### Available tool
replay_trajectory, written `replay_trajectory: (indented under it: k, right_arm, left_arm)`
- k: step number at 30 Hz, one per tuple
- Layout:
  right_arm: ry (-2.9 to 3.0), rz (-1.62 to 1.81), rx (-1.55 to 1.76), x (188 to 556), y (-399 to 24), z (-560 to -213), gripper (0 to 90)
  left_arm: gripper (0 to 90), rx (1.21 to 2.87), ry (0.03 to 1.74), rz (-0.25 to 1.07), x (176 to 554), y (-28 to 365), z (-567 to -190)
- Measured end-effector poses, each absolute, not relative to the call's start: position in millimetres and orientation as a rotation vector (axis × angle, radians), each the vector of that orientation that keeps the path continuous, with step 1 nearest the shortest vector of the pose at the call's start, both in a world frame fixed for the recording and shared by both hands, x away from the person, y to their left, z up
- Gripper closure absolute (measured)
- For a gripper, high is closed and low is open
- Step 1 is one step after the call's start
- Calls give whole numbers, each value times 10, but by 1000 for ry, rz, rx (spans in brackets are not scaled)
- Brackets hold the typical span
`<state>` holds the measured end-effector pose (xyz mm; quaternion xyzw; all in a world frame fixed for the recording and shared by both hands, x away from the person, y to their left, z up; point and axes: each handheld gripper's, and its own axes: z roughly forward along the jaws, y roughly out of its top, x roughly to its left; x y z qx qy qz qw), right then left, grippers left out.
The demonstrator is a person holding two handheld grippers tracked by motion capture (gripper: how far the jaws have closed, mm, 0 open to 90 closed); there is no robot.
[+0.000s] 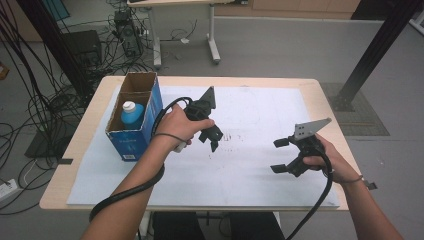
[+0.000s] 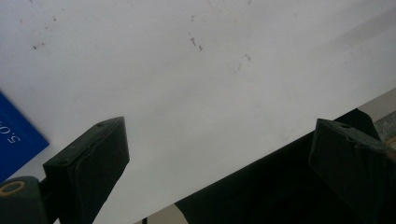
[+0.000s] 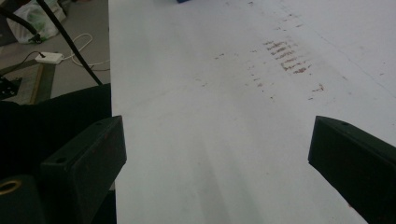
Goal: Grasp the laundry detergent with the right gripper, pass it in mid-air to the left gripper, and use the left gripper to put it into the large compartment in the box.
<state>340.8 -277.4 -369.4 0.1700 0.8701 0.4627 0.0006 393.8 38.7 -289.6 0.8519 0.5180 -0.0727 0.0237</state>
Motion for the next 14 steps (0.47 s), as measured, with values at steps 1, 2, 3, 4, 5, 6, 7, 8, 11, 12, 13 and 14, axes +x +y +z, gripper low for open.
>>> replay_trajectory:
  k: [1,2,3,4,5,6,7,8,11,12,13,14]
  right_arm:
    - [2733,1453,534,3408,-2772,-3696,43]
    - [2733,1454,535,3408,-2770,-3699,43]
    - [2734,1453,536,3407,-2768,-3700,43]
    - [2736,1453,536,3404,-2766,-3701,43]
    - [2735,1453,535,3403,-2766,-3701,43]
    - [2735,1454,535,3400,-2765,-3701,43]
    - [2735,1453,535,3398,-2765,-3700,43]
    - [2735,1452,535,3395,-2765,-3699,43]
    - [2734,1452,534,3385,-2765,-3690,43]
    - [2733,1451,534,3382,-2764,-3687,43]
    - [2731,1452,532,3379,-2763,-3683,43]
    - [2731,1454,530,3374,-2761,-3678,43]
  left_arm:
    - [53,2638,1603,-225,3940,383,-2899]
    - [53,2642,1599,-229,3941,384,-2903]
    - [53,2641,1603,-230,3941,381,-2908]
    - [53,2644,1600,-228,3942,382,-2910]
    - [53,2641,1602,-229,3941,384,-2911]
    - [53,2639,1602,-231,3939,385,-2913]
    - [53,2642,1601,-232,3937,385,-2916]
    - [53,2640,1604,-232,3931,381,-2919]
    - [53,2639,1598,-241,3916,376,-2924]
    - [53,2640,1596,-239,3915,376,-2924]
    - [53,2637,1597,-237,3910,376,-2926]
    - [53,2637,1597,-239,3908,377,-2926]
